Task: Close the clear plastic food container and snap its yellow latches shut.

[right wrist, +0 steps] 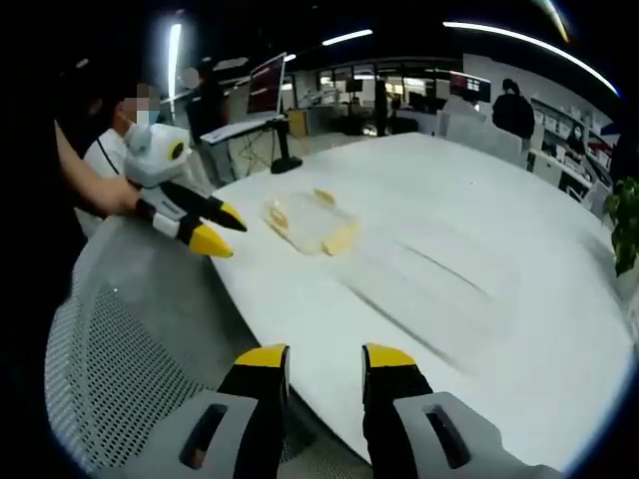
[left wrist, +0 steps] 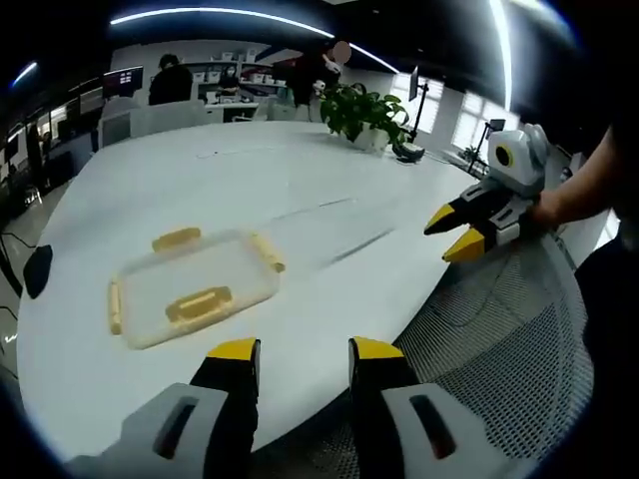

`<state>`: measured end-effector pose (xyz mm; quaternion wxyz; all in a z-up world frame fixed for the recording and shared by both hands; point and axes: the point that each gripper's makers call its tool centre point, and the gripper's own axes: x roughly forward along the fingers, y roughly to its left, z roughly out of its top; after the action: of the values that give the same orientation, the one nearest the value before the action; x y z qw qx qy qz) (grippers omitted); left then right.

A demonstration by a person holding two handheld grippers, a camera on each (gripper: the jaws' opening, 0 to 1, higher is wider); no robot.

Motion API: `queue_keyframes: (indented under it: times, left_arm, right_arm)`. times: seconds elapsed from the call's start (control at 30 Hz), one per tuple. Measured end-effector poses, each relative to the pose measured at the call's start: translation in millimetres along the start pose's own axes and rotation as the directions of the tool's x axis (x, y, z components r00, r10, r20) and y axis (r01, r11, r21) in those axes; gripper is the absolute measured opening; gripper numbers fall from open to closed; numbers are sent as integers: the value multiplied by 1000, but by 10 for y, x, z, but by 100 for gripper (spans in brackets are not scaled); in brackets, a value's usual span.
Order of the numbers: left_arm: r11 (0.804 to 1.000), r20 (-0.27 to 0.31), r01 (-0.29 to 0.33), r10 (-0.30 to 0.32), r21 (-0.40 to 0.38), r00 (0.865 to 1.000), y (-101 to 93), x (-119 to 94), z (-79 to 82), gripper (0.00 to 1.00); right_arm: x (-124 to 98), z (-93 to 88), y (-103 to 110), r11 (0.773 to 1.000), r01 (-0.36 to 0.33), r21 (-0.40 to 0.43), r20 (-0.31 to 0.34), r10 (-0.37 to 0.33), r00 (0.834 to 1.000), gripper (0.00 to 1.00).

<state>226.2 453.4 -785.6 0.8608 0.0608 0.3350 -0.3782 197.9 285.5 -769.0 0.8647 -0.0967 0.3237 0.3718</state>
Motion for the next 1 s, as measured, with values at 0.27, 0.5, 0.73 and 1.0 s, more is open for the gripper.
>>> queue_keyframes:
  times: [0.27, 0.5, 0.73, 1.0]
  left_arm:
    - [1000, 2, -1, 1, -3, 1000, -3, 4, 1, 32]
    - [1000, 17, -11, 12, -21, 1000, 29, -6, 19, 32]
    - [1000, -13, -4, 4, -15, 1000, 16, 12, -35, 33]
    - [1000, -11, -6, 6, -15, 1000, 10, 8, -27, 34]
  right_arm:
    - [-9, 7, -6, 1000, 3, 3, 8, -3, 1000, 27]
    - [-11, 14, 52, 1000, -24, 5, 14, 24, 1000, 26]
    - [-6, -13, 30, 1000, -17, 24, -2, 17, 1000, 25]
    - [2, -46, 50, 1000, -29, -2, -17, 29, 999, 24]
